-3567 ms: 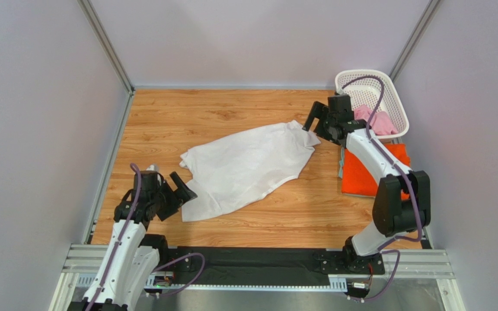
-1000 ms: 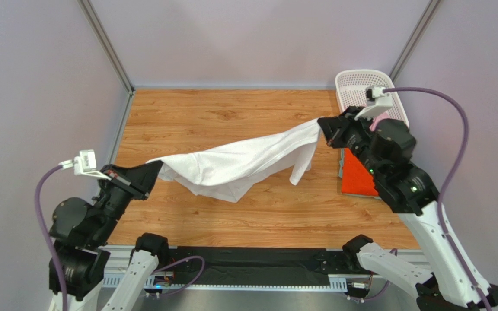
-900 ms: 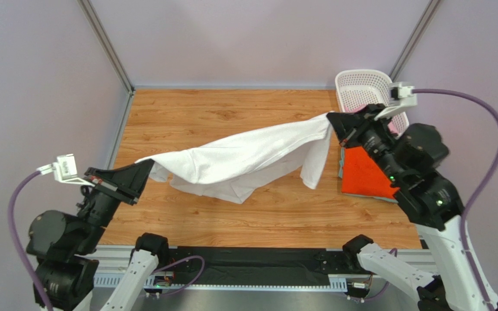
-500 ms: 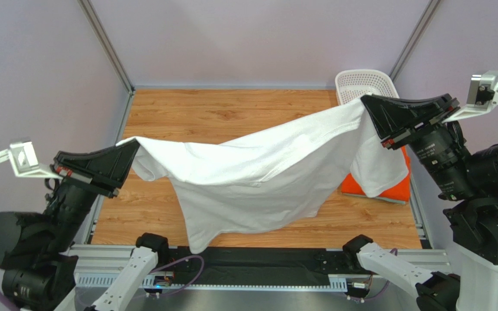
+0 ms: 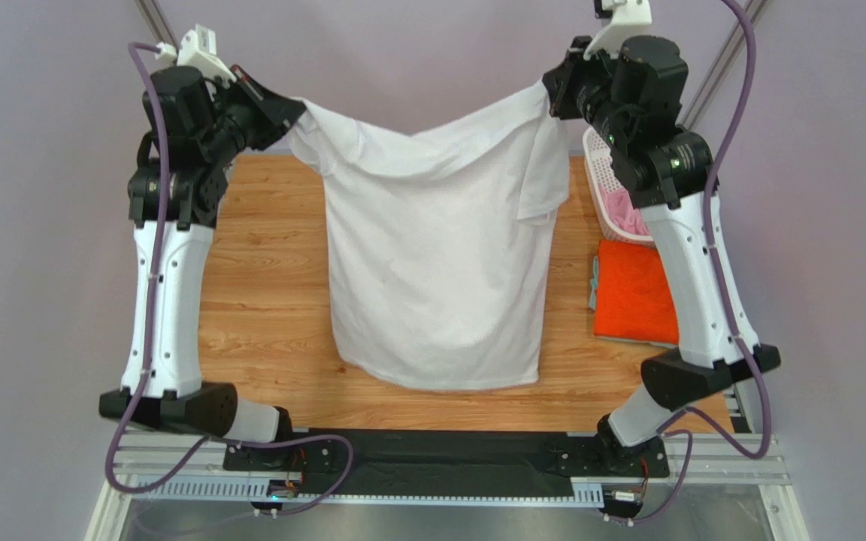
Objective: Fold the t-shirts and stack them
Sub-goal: Flatten the tshirt out
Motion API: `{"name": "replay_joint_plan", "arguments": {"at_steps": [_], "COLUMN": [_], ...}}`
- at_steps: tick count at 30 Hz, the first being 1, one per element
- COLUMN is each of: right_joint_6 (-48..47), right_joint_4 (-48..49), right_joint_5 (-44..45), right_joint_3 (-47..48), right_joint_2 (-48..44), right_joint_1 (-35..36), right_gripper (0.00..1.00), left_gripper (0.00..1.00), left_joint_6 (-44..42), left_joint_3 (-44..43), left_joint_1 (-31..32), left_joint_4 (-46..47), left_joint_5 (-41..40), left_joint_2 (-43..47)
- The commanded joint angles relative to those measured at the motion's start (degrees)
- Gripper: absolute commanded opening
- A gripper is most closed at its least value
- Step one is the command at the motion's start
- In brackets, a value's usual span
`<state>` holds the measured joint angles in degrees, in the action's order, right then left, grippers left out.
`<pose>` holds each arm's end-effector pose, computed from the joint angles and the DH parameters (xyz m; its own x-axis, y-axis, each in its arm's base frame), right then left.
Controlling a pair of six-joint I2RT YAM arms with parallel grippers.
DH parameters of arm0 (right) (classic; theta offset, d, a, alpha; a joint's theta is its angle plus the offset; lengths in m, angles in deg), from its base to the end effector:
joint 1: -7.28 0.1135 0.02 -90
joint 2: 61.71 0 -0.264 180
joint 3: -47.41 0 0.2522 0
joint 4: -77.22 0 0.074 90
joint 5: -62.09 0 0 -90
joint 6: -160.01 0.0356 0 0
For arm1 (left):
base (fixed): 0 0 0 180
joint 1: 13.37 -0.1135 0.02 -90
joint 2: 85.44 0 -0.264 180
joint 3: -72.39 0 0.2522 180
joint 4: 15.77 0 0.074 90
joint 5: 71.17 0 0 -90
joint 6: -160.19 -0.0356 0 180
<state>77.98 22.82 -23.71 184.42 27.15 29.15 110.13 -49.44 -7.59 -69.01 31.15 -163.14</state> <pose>0.2718 0.1063 0.5534 -0.1422 0.0919 -0.9856 -0.2870 0.9491 0.1299 0.2501 -0.0330 0.5298 -0.3185 -0.5982 -0.7354 0.1350 0.7392 -0.6598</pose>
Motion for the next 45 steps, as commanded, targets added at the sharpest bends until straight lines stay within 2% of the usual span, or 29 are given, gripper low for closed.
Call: {"name": "replay_joint_plan", "arguments": {"at_steps": [1,2,4,6,7,10,11,12,13,15,16,17,18,19,20,23,25,26,28,29,30,31,32,37,40,42,45], "right_joint_6": [-2.87,-2.96,-3.31,-3.48,-3.40,-2.26,-1.38,-0.59,0.29,2.48,3.54,4.42,6.69,7.75,8.90,13.56,15.40,15.32,15.41,15.15,15.06,15.06,15.15,16.29,16.64,16.38,15.24], "right_joint_4": [2.59,2.59,2.59,2.67,3.11,3.46,3.90,4.60,7.48,8.65,7.95,7.69,7.51,7.68,8.64,11.28,10.77,10.41,8.23,7.78,7.25,6.29,5.93,6.97,9.52,11.02,12.43], "right_joint_5": [-3.23,-3.33,-5.50,-6.31,-7.36,-9.12,-10.43,-11.67,-14.20,-17.12,-16.87,-16.78,-16.51,-16.60,-16.77,-16.69,-16.95,-17.04,-15.90,-15.81,-15.03,-14.58,-14.14,-13.17,-17.82,-19.15,-17.05], "right_joint_3": [16.10,17.98,18.62,15.82,10.67,1.42,-6.62,-11.31,-16.14,-30.60,-35.39,-39.44,-48.01,-52.27,-56.31,-71.79,-78.90,-80.42,-82.80,-83.07,-83.16,-83.08,-82.64,-81.14,-81.14,-81.66,-81.84], "right_joint_2": [2.89,4.29,4.31,1.94,0.71,-5.17,-8.58,-10.70,-14.90,-18.53,-19.94,-22.48,-23.72,-24.86,-27.40,-31.27,-31.99,-32.08,-31.56,-31.47,-31.47,-31.73,-31.99,-34.01,-33.84,-33.75,-32.70], "right_joint_1": [-2.09,-2.27,-2.44,-2.53,-2.53,-2.44,-2.44,-2.53,-2.36,-2.10,-1.83,-1.65,-1.13,-0.86,-0.51,0.45,0.46,0.54,0.46,0.54,0.46,0.46,0.46,0.54,0.98,3.26,8.60], "right_gripper": [0.00,0.00,0.00,0.00,0.00,0.00,0.00,0.00,0.01,0.03,0.03,0.03,0.02,0.02,0.02,0.05,0.09,0.20,0.35,0.56,0.72,0.82,1.00,1.00,1.00,1.00,1.00], "left_gripper": [0.00,0.00,0.00,0.00,0.00,0.00,0.00,0.00,0.00,0.00,0.00,0.00,0.00,0.00,0.00,0.01,0.14,0.38,0.61,0.81,0.99,1.00,1.00,1.00,1.00,1.00,1.00], "left_joint_6": [3.89,4.70,7.33,7.69,6.65,5.06,4.45,4.27,3.74,3.21,3.38,3.47,4.17,4.61,5.14,5.23,5.23,5.67,6.81,7.16,7.25,7.78,7.69,6.03,3.83,1.64,0.40], "left_joint_3": [-12.66,-16.87,-18.66,-17.27,-16.04,-4.29,4.88,10.02,20.17,29.71,38.64,42.81,46.68,50.47,57.81,69.26,73.77,74.49,75.72,75.73,75.55,75.12,74.76,71.69,71.33,71.33,72.03], "left_joint_1": [-6.81,-7.88,-10.52,-11.75,-11.76,-11.76,-11.76,-11.76,-11.76,-11.76,-11.76,-11.76,-11.76,-11.76,-11.76,-11.76,-11.76,-11.76,-11.76,-11.76,-11.76,-11.76,-11.76,-11.76,-11.67,-11.67,-11.58], "left_joint_4": [2.13,2.31,3.61,4.50,4.68,6.17,6.44,7.13,8.10,6.98,6.53,5.92,4.26,3.72,3.54,2.05,-1.28,-2.69,-5.51,-6.12,-6.22,-6.22,-6.22,-6.13,-3.68,-2.36,-2.00], "left_joint_5": [9.46,11.05,14.65,17.03,16.95,14.32,13.44,11.52,10.89,5.91,3.88,1.59,-2.61,-4.30,-5.54,-9.22,-11.95,-14.75,-15.74,-14.35,-13.38,-12.85,-12.76,-9.77,-5.21,0.06,2.97], "left_joint_2": [-3.77,-6.39,-7.47,-6.43,-5.38,1.99,7.06,9.64,12.36,19.66,21.94,26.32,28.28,30.21,33.54,38.38,39.80,40.85,42.17,42.70,43.15,44.19,44.64,45.18,43.42,42.36,41.04]}}
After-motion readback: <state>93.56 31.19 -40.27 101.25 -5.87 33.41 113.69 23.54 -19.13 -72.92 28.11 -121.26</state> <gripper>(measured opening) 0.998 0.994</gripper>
